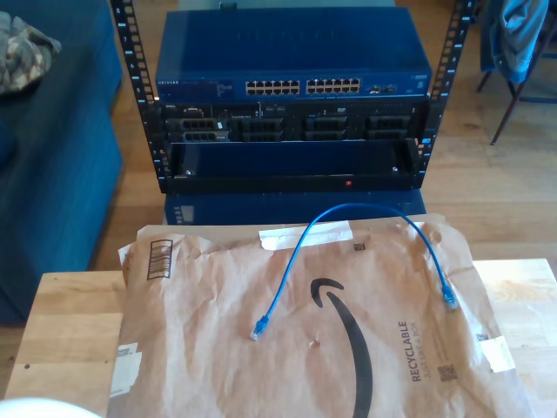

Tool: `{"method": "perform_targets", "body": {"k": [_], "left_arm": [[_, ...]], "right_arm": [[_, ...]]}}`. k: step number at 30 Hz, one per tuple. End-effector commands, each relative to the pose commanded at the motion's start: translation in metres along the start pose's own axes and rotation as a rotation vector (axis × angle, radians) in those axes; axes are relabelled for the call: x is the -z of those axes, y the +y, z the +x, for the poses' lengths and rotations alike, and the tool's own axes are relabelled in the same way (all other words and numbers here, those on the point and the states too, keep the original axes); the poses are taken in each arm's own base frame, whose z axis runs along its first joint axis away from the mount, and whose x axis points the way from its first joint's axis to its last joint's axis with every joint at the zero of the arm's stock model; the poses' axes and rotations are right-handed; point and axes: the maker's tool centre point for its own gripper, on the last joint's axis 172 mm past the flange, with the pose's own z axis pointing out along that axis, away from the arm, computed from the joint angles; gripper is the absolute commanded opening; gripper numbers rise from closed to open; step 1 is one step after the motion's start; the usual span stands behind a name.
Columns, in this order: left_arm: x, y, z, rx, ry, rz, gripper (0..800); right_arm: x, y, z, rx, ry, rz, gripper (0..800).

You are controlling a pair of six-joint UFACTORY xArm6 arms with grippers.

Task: Grab the cable and plug it in

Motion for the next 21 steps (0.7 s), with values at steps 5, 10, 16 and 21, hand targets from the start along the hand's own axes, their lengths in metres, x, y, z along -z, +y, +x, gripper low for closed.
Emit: {"method": "perform_targets", "body": {"k": [5,10,16,21], "left_arm": [[0.0,0.0,0.0,0.0,0.0,0.0,800],[0.0,0.0,0.0,0.0,0.0,0.0,800],[-0.0003,0.0001,-0.0002,0.0,-0.002,0.0,800],[-0.0004,0.0,-0.0006,-0.002,-0.003,0.0,800]], "right_arm": [[0.0,0.0,0.0,0.0,0.0,0.0,799],[-0.0006,0.0001,-0.0006,0.0,-0.002,0.0,799],[-0.0037,-0.0007,0.0034,0.004,0.026,0.001,799],[-0.0026,-0.0008,0.0046,0.005,0.032,0.001,799]]}}
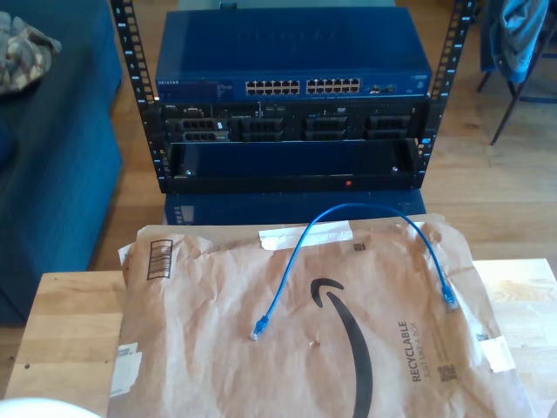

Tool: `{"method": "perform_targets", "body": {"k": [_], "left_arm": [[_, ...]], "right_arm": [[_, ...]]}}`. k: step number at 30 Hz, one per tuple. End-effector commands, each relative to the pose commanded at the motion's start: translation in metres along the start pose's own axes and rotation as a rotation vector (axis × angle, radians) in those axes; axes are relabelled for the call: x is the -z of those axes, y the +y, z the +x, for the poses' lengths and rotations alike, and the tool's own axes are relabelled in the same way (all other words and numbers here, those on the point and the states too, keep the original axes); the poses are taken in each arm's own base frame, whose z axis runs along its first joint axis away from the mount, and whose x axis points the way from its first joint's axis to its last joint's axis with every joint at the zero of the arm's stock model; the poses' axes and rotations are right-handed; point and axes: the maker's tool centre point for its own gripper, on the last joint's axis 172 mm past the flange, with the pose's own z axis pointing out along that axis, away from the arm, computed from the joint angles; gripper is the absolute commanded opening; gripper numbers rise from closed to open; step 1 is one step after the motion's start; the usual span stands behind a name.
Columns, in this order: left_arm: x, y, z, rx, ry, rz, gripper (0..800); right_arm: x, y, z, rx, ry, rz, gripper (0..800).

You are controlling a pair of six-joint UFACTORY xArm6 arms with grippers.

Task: Grab the cable and plug it in

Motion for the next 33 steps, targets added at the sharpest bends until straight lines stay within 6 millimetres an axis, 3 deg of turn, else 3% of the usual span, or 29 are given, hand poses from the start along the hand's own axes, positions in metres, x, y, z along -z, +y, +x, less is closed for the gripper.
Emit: {"method": "perform_targets", "body": {"k": [7,15,17,20,24,29,33], "left_arm": [[0.0,0.0,0.0,-0.004,-0.001,0.002,800],[0.011,-0.004,0.005,0.012,0.021,0.005,800],[0.026,-0.008,0.007,0.02,0.026,0.011,800],[0.052,-0.016,-0.001,0.031,-0.011,0.025,800],[0.089,-0.012,0.005,0.011,0.014,0.059,800],[0.116,-0.011,0.013,0.002,0.049,0.066,800],[0.143,0.018,0.017,-0.001,0.1,0.068,800]], "right_arm": [[0.0,0.0,0.0,-0.006,0.0,0.002,797],[0.045,-0.003,0.031,-0.015,0.181,0.022,797],[0.054,-0.003,0.031,-0.019,0.19,0.025,797],[0.084,-0.003,0.029,-0.021,0.185,0.027,797],[0.119,-0.006,0.033,-0.061,0.202,0.037,797],[0.141,-0.043,0.038,-0.079,0.253,0.044,797],[0.154,-0.094,0.031,-0.056,0.295,0.056,797]]}}
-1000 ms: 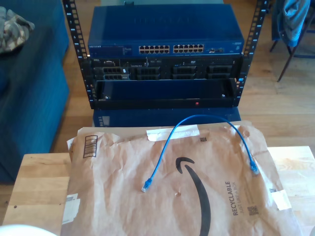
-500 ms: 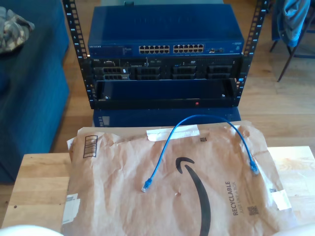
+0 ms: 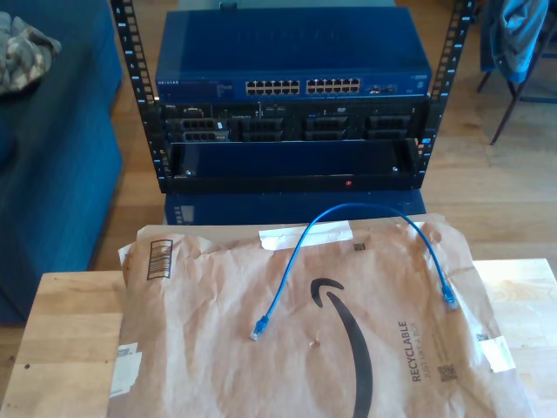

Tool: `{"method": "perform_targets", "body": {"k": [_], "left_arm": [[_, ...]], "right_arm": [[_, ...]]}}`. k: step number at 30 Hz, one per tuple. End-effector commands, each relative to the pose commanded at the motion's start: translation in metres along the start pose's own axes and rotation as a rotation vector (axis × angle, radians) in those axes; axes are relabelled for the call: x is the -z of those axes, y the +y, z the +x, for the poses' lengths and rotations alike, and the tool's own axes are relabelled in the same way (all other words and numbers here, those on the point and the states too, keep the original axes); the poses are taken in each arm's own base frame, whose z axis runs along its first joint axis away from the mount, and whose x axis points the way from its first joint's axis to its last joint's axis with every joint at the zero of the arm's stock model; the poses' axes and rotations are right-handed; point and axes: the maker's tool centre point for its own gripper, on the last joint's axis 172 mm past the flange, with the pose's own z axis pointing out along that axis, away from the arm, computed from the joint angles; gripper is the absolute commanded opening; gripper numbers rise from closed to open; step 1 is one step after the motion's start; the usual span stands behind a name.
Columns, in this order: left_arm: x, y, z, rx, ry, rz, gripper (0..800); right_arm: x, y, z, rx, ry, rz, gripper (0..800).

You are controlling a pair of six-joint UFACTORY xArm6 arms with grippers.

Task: Grab the cable and plug it in

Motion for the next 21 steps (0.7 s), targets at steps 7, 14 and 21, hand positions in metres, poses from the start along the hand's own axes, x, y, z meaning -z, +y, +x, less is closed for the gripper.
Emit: {"method": "perform_targets", "body": {"k": [7,14,21], "left_arm": [[0.031,0.032,-0.011,0.009,0.041,0.077,800],[0.036,0.073,-0.034,-0.032,0.034,0.086,800],[0.039,0.118,-0.06,-0.059,0.094,0.15,800]], "right_arm": [[0.033,-0.076,-0.026,0.028,0.043,0.057,792],[0.05,-0.14,-0.103,0.187,0.025,0.08,792],[0.068,-0.154,-0.211,0.432,-0.022,0.006,794]]}}
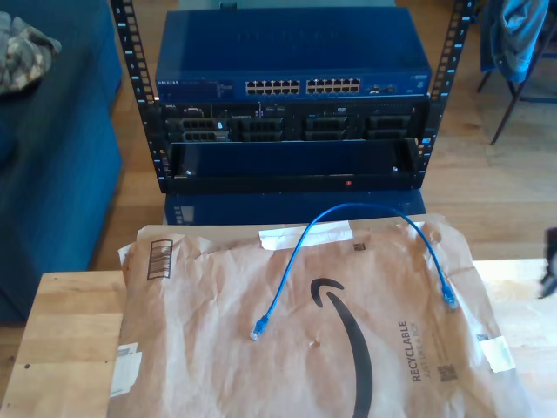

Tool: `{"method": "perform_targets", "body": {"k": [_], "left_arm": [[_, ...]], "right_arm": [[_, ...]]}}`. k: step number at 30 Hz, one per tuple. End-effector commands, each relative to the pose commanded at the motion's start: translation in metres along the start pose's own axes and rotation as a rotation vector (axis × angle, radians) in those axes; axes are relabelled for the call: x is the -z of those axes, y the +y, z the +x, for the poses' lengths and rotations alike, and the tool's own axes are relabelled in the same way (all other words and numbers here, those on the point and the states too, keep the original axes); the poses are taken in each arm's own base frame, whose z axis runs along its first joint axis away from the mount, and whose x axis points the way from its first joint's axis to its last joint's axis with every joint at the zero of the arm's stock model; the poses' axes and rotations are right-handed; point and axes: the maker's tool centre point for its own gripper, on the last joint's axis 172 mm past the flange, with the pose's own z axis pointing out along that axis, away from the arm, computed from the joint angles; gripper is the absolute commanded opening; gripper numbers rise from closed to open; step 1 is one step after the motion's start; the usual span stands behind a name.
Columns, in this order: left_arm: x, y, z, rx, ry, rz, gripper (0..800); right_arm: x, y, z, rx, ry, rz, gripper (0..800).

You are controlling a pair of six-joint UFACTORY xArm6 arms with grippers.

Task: Grab the cable and plug it in

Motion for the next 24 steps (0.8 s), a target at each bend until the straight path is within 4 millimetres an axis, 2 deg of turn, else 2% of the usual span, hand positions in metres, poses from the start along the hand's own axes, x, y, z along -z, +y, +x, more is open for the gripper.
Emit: {"method": "perform_targets", "body": {"k": [2,6,9,14,17,20,24], "left_arm": [[0.002,0.011,-0.007,0.003,0.02,0.016,800],[0.003,0.032,-0.027,-0.009,0.02,0.014,800],[0.002,0.043,-0.04,-0.018,-0.003,0.004,800],[0.007,0.06,-0.05,-0.019,-0.036,-0.012,800],[0.009,0.069,-0.055,-0.012,-0.062,-0.022,800],[0.014,0.075,-0.058,0.015,-0.072,-0.037,800],[0.018,0.092,-0.069,0.047,-0.043,-0.002,800]], "right_arm": [[0.005,-0.017,-0.029,0.058,0.001,0.008,794],[0.0,-0.034,-0.084,0.147,-0.009,-0.024,794],[0.002,-0.052,-0.11,0.135,-0.01,-0.035,794],[0.01,-0.097,-0.152,0.061,-0.005,-0.052,796],[0.016,-0.127,-0.167,-0.034,-0.01,0.013,796],[0.025,-0.161,-0.173,-0.103,-0.032,0.139,796],[0.015,-0.178,-0.175,-0.165,-0.036,0.145,796]]}}
